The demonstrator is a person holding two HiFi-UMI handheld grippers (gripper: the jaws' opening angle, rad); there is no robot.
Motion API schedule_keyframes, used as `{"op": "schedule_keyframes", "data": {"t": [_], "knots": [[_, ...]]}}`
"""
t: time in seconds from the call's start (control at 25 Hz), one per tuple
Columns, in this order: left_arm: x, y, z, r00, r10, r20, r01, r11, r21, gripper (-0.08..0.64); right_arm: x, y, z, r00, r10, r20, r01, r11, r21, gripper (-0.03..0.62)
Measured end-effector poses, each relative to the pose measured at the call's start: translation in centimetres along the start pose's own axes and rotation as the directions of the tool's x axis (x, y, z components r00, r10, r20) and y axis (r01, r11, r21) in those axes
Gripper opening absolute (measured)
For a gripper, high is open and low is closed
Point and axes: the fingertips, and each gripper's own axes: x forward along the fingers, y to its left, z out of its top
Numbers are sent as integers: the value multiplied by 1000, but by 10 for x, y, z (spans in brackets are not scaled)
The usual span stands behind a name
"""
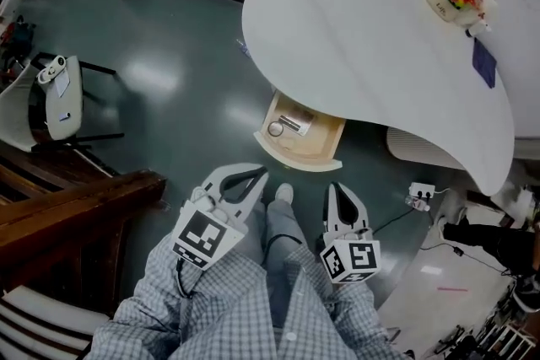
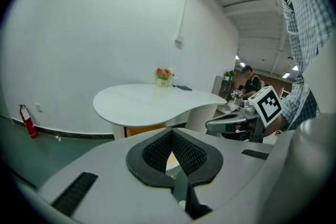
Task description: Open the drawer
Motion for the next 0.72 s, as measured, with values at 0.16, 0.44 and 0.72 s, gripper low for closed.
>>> {"op": "schedule_keyframes", "data": {"t": [0.16, 0.44, 0.72], "knots": [[-9, -5, 20, 999, 27, 35, -27, 1000, 9, 2, -15, 1, 36, 998, 7, 66, -4, 998, -57, 9], [-30, -8, 63, 991, 48, 123, -50, 999, 7, 2, -37, 11, 95, 985, 32, 168, 1, 982, -191, 9], [-43, -7, 99, 974, 93, 206, -102, 994, 33, 2, -49, 29, 137, 963, 82, 257, -17, 969, -245, 9]]}}
